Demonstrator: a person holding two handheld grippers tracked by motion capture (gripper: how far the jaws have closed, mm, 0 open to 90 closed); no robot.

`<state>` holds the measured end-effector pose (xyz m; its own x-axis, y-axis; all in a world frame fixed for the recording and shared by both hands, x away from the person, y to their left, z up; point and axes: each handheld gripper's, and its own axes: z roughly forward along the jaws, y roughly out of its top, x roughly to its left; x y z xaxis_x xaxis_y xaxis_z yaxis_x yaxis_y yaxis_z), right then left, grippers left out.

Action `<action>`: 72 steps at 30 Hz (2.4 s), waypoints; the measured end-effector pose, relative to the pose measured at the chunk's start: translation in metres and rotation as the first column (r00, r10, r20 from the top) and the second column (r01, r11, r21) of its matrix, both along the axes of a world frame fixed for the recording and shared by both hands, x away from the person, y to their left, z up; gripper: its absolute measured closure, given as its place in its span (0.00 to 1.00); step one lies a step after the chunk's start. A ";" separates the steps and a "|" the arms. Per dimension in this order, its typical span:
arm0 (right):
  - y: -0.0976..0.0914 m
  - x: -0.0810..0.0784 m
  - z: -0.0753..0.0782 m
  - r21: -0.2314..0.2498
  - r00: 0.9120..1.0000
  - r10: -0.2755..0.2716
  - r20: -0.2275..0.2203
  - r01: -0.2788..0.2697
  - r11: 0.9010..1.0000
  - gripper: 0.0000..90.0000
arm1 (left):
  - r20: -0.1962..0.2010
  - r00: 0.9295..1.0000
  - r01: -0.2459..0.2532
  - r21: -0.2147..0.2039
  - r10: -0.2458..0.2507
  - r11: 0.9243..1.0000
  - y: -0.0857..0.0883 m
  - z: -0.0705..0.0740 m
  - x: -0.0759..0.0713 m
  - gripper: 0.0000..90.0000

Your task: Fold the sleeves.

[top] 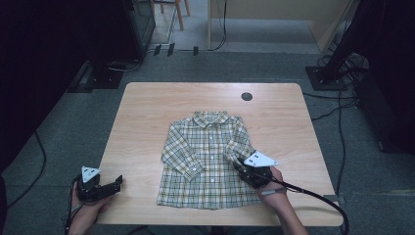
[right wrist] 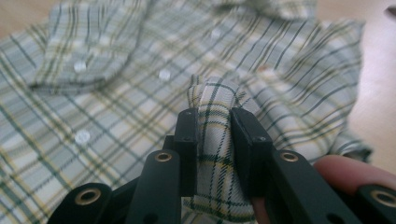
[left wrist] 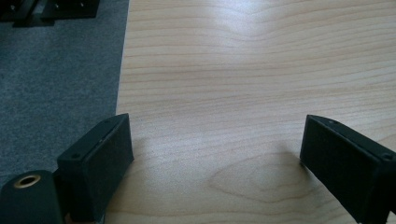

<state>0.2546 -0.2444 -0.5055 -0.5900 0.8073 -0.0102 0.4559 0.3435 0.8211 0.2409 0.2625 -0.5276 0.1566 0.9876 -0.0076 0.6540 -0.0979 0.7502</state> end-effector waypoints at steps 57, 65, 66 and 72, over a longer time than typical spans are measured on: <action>-0.013 0.151 0.021 0.210 0.989 -0.097 -0.108 0.118 0.971 0.31 | -0.001 1.000 0.002 0.007 -0.002 1.000 0.000 0.000 0.000 0.11; -0.008 0.160 -0.013 0.033 0.984 -0.117 -0.136 0.122 0.992 0.31 | 0.000 1.000 0.003 -0.001 -0.003 1.000 0.000 0.000 0.000 0.11; -0.009 0.159 -0.012 0.032 0.986 -0.104 -0.134 0.109 0.994 0.31 | 0.000 1.000 0.003 0.000 -0.003 1.000 0.000 0.000 0.000 0.11; -0.012 0.163 0.005 0.062 0.987 -0.123 -0.099 0.130 0.990 0.31 | -0.002 1.000 0.003 0.008 -0.003 1.000 0.000 0.000 0.001 0.11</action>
